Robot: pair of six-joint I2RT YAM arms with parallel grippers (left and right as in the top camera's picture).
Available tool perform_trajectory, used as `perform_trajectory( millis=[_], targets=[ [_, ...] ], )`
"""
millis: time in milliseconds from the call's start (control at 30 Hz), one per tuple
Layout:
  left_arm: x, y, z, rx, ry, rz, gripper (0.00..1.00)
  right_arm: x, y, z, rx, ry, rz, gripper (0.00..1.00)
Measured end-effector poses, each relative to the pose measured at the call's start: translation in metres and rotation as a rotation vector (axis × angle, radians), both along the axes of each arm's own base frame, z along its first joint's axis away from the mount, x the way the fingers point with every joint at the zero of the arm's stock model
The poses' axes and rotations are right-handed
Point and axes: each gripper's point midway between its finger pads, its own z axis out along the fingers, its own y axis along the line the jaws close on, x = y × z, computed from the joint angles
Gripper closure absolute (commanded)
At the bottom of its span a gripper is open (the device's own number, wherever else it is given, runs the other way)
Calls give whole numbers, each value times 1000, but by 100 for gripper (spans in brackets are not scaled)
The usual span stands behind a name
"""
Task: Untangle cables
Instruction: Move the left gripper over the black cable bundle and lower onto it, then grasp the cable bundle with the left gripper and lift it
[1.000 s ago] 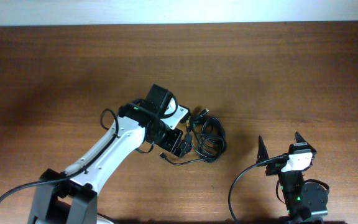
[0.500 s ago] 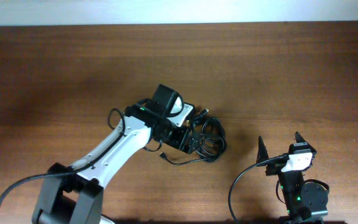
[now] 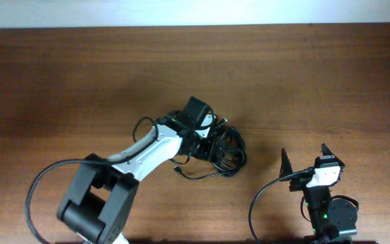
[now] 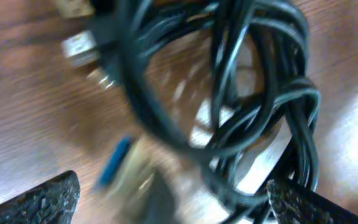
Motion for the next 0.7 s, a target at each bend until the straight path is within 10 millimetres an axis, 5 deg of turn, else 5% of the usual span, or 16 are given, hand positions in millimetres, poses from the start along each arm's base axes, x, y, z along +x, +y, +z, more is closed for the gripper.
perform_trajectory(
  millis=[233,633,700],
  targets=[
    [-10,-28,-3,-12,-37,-72,1,0,0,0,0,0,0,1],
    [-7,-31,-13,9,-30,-9,0,0,0,0,1,0,0,1],
    [-6,-35,-14,7,-34,-14,10,0,0,0,0,0,0,1]
  ],
)
